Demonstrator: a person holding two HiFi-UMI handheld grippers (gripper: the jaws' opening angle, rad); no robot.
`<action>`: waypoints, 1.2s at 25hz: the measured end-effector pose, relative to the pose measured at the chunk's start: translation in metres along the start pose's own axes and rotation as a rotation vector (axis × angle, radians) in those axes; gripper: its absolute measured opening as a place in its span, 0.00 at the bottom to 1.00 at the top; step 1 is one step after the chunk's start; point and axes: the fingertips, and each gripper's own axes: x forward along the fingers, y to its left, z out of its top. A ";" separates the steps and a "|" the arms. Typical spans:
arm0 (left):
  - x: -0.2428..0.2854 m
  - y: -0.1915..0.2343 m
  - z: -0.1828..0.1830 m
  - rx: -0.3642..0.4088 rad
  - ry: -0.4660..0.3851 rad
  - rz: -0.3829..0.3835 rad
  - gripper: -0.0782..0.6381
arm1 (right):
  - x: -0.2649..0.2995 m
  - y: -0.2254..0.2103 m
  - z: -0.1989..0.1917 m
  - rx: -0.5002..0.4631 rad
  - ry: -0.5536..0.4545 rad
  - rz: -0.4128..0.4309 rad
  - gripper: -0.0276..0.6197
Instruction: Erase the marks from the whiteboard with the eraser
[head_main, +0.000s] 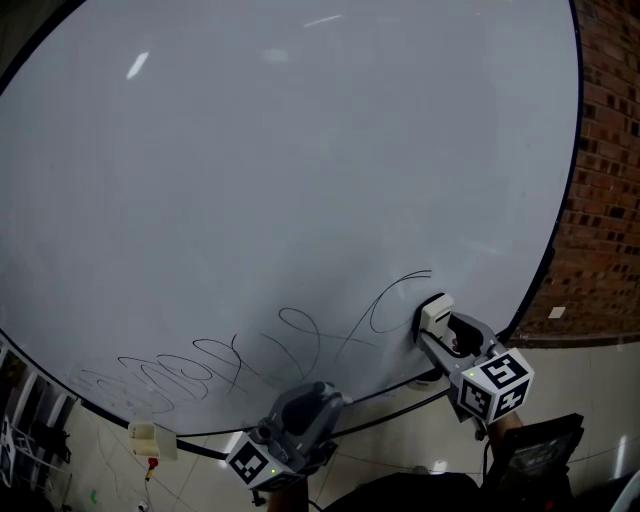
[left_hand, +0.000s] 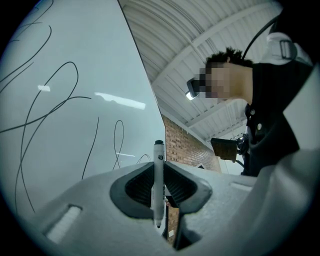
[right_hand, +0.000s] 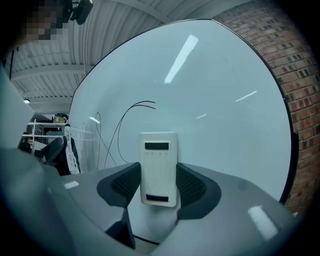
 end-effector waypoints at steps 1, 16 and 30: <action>-0.001 0.000 0.001 0.001 -0.002 0.001 0.19 | 0.000 0.001 0.004 -0.002 -0.002 -0.001 0.39; -0.017 0.004 0.015 0.027 -0.039 0.048 0.19 | -0.026 0.016 0.166 -0.111 -0.345 0.018 0.39; -0.010 0.001 0.003 -0.007 -0.015 0.033 0.19 | -0.006 0.008 0.050 -0.005 -0.129 0.044 0.39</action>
